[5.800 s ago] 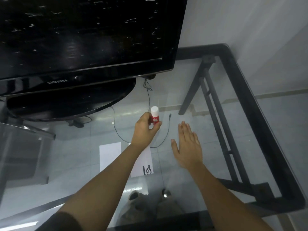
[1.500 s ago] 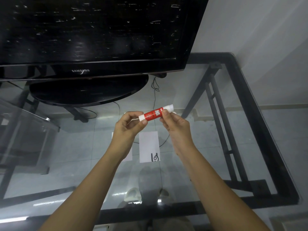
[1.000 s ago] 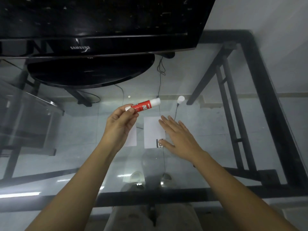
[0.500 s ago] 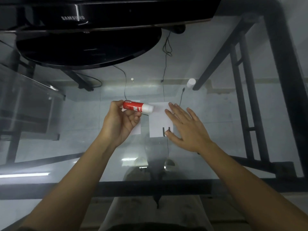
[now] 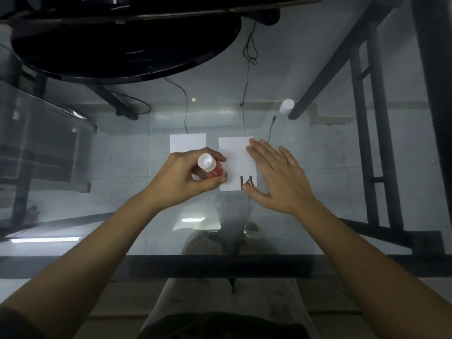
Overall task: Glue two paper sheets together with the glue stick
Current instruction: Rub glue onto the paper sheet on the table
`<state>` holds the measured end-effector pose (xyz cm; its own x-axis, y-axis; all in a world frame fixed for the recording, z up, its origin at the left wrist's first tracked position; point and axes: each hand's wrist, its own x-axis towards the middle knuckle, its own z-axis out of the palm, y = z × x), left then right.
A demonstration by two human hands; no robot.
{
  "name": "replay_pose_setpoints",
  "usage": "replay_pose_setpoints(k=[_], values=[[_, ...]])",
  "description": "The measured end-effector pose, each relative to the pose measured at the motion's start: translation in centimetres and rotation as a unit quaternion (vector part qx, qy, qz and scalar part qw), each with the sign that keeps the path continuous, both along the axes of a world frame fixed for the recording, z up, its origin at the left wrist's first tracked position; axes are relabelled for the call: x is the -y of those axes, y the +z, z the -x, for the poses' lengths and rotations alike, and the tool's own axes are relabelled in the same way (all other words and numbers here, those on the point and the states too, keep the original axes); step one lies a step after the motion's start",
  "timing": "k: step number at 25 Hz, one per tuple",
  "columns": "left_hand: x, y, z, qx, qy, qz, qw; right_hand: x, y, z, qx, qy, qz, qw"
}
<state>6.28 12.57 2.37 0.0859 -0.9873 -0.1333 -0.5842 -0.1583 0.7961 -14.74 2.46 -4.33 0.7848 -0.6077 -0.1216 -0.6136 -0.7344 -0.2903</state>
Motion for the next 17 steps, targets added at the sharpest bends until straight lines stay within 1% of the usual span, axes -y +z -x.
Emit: replay_pose_setpoints(k=[4, 6, 9, 11, 13, 15, 17], values=[[0.5, 0.5, -0.1, 0.042, -0.093, -0.008, 0.995, 0.0, 0.3, -0.1, 0.011, -0.005, -0.002, 1.0], [1.1, 0.5, -0.3, 0.06, -0.124, -0.007, 0.99, -0.1, 0.3, -0.1, 0.012, -0.005, -0.005, 1.0], [2.4, 0.7, -1.7, 0.075, -0.11, 0.003, 0.991, 0.0, 0.4, -0.1, 0.01, -0.004, -0.006, 1.0], [2.7, 0.8, -2.0, 0.06, -0.091, 0.011, 0.994, 0.0, 0.4, -0.1, 0.006, -0.002, -0.01, 1.0], [2.4, 0.5, -1.2, 0.037, -0.115, 0.0, 0.993, -0.1, 0.5, -0.2, 0.004, -0.002, -0.009, 1.0], [2.2, 0.3, -0.4, 0.033, -0.145, -0.022, 0.989, -0.1, 0.6, -0.2, 0.001, 0.0, -0.008, 1.0], [3.0, 0.2, -0.9, 0.028, -0.146, -0.034, 0.988, -0.1, 0.7, -0.1, 0.0, 0.0, -0.01, 1.0]])
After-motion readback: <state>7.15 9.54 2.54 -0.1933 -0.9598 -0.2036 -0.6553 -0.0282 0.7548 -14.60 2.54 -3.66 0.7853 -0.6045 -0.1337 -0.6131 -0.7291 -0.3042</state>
